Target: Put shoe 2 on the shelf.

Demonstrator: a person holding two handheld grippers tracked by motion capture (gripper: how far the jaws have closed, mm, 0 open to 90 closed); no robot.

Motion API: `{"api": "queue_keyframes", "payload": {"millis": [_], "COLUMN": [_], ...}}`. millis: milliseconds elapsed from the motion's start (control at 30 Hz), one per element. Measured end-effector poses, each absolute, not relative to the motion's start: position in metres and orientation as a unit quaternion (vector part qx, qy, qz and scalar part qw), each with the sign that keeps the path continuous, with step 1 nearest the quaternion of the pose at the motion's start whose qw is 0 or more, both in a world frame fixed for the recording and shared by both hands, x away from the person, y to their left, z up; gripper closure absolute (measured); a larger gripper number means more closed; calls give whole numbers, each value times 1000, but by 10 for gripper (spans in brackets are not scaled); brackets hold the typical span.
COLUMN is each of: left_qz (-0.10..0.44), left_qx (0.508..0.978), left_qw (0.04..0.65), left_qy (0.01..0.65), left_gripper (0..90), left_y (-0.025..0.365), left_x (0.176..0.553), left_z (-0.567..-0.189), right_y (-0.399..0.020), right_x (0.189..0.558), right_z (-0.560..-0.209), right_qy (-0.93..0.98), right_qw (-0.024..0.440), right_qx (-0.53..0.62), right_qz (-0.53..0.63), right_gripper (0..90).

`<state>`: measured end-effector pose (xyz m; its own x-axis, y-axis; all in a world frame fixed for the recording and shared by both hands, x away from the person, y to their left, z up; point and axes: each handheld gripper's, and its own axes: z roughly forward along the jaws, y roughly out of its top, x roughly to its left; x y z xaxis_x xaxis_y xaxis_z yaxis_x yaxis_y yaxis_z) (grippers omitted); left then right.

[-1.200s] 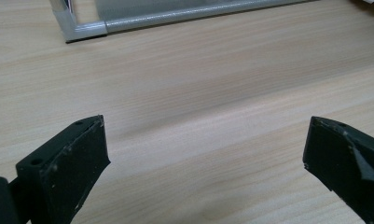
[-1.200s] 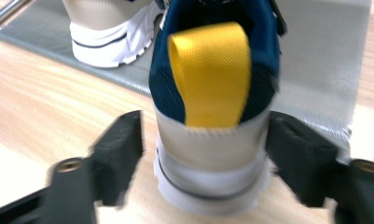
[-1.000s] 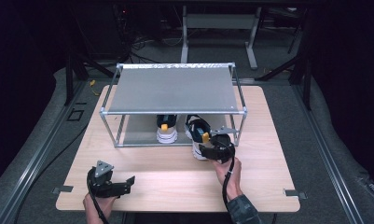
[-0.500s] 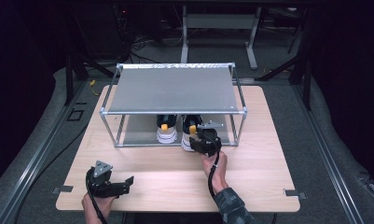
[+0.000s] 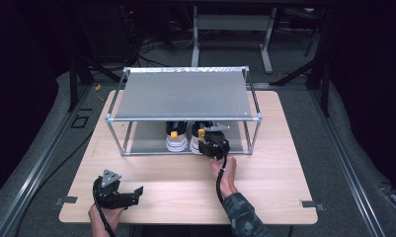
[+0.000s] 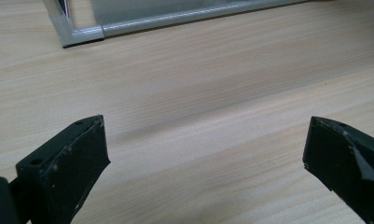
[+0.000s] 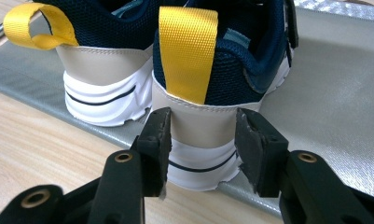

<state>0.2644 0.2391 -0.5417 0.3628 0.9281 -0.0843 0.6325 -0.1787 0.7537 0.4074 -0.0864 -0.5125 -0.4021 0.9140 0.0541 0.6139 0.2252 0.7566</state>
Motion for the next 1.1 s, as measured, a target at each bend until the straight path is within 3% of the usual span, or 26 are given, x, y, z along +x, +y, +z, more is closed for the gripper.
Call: {"api": "queue_keyframes", "payload": {"millis": [333, 767, 1100], "left_qz": [204, 203, 206], "left_qx": [741, 743, 743], "left_qw": [365, 366, 365], "left_qy": [525, 523, 522], "left_gripper": [0, 0, 0], "left_y": [237, 235, 236], "left_x": [265, 266, 265], "left_z": [-541, -540, -537], "right_y": [-81, -85, -104], "right_x": [412, 415, 393], "right_z": [-515, -515, -498], "right_qy": [757, 765, 774], "right_qw": [223, 210, 198], "right_qx": [500, 492, 474], "right_qz": [357, 359, 370], "right_gripper": [579, 577, 435]}}
